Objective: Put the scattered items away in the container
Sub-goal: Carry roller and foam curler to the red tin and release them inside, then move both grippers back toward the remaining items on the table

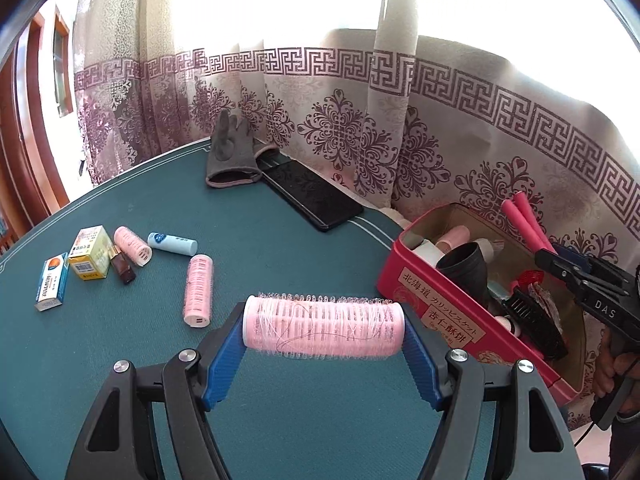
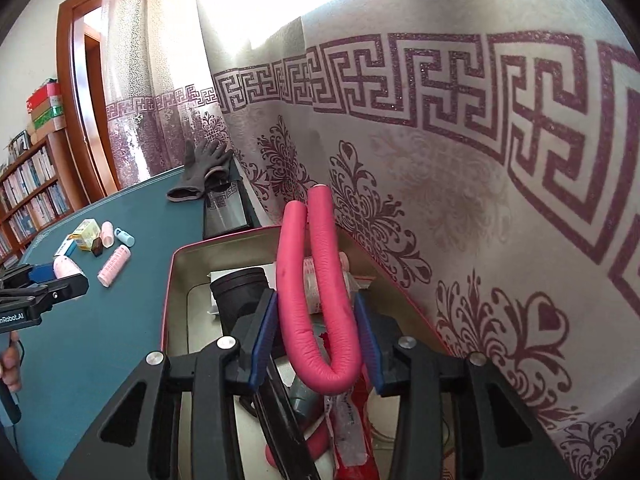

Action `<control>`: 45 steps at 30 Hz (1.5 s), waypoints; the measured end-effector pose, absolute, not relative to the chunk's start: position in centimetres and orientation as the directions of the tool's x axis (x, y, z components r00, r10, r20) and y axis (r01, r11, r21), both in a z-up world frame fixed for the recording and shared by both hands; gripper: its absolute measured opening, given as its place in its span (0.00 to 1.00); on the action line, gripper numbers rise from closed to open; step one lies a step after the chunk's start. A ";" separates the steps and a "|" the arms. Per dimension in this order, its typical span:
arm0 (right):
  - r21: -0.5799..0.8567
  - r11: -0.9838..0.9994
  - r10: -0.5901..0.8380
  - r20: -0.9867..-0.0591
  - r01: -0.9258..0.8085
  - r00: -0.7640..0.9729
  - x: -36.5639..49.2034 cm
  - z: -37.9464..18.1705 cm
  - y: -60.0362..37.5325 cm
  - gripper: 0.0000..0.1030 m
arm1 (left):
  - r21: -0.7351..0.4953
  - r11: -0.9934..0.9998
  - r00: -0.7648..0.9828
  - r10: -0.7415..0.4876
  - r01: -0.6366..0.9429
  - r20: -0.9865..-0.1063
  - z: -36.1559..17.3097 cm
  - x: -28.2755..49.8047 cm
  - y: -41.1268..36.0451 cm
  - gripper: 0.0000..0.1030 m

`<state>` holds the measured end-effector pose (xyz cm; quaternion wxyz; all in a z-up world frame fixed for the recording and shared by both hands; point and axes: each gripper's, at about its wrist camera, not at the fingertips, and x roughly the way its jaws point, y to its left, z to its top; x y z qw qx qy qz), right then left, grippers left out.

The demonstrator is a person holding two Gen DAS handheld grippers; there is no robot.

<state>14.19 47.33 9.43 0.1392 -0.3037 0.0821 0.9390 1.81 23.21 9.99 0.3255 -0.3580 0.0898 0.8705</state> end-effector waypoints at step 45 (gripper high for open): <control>0.083 -0.960 0.179 -0.549 -0.267 -0.816 16.6 9.6 46.4 0.72 | -0.003 -0.712 -0.487 0.484 -0.703 -0.726 7.8 1.4 30.8 0.88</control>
